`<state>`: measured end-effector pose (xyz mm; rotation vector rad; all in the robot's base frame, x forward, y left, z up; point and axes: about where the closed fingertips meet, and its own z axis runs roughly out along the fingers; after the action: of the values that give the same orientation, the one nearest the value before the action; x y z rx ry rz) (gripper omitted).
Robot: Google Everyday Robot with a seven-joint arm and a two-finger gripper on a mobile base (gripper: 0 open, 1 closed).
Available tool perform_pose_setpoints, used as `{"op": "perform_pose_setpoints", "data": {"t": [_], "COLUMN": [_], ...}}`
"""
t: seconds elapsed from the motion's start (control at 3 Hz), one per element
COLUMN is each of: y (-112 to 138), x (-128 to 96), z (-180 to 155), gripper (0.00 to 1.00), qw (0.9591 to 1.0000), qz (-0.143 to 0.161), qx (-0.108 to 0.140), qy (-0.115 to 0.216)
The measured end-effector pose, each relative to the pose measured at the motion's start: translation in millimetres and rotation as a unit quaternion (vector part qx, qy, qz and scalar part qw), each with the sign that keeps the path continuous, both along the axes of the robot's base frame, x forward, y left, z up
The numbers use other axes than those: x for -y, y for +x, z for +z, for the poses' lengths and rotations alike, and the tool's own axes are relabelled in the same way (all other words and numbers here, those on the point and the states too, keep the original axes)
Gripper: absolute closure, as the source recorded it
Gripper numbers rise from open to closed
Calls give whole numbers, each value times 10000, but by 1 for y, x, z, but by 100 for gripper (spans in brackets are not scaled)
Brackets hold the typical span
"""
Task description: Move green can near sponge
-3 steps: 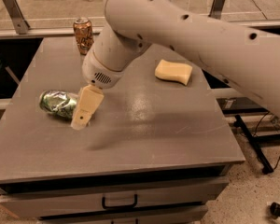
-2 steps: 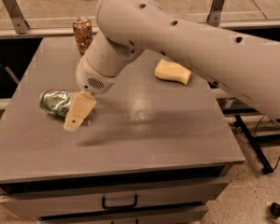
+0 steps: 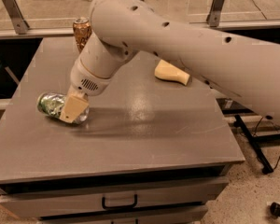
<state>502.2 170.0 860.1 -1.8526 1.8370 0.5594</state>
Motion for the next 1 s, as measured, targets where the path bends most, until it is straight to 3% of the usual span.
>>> {"op": "perform_pose_setpoints", "data": {"t": [0.33,0.67,1.0], "y": [31,88,88], "x": [39,117,117], "z": [-2,36,36], "gripper": [88,100,100], "qw": [9991,9916,9917], "qz": [-344,-949,-947], "qx": [156,820,818], "qy": [-170,-301,-305]}}
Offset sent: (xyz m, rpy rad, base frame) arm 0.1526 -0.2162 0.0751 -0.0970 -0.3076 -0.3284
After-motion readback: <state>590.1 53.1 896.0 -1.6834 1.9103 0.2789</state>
